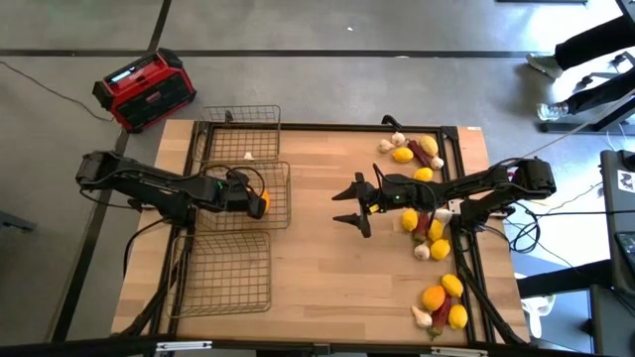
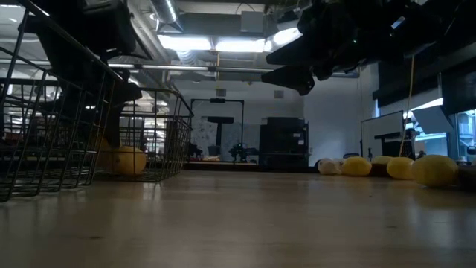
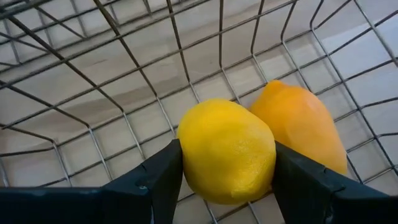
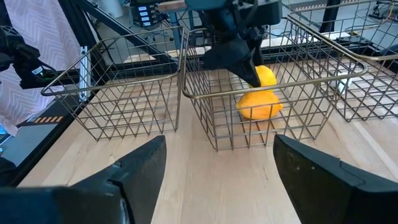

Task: Sort produce into baskets
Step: Put the lemon in the middle wire basket

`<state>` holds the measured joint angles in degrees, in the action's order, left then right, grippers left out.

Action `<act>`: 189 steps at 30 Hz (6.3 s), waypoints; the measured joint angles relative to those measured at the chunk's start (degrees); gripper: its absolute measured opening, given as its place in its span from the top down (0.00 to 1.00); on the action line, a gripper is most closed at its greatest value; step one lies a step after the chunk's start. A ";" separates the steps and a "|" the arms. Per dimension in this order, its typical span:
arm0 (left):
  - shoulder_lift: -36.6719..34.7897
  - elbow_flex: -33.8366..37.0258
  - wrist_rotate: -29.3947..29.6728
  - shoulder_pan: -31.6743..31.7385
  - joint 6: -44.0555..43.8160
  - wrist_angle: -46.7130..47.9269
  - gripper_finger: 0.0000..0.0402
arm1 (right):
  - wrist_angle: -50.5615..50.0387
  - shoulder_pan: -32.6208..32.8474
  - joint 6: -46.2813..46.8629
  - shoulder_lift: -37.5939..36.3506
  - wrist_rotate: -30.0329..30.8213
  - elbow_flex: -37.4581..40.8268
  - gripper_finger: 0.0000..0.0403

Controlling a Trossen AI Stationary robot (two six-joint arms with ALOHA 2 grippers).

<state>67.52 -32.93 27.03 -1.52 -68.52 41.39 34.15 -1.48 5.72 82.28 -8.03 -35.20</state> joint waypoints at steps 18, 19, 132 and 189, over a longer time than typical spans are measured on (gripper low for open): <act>0.20 0.00 0.07 0.13 5.56 -0.19 0.47 | -0.16 0.01 0.00 0.00 0.00 0.00 0.28; 0.20 0.00 0.11 0.13 5.51 -0.37 0.47 | -0.16 0.00 0.00 -0.01 0.00 0.00 0.28; -5.30 -6.99 0.90 -6.71 15.85 -6.64 0.20 | -84.58 0.00 36.66 -10.93 4.31 0.57 0.28; 0.33 -11.30 -0.40 -10.25 32.95 -34.59 0.20 | -27.70 10.62 7.32 -9.97 11.53 0.48 0.61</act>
<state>67.85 -44.23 26.63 -11.77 -35.57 6.80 6.45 9.15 13.04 72.31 3.50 -34.72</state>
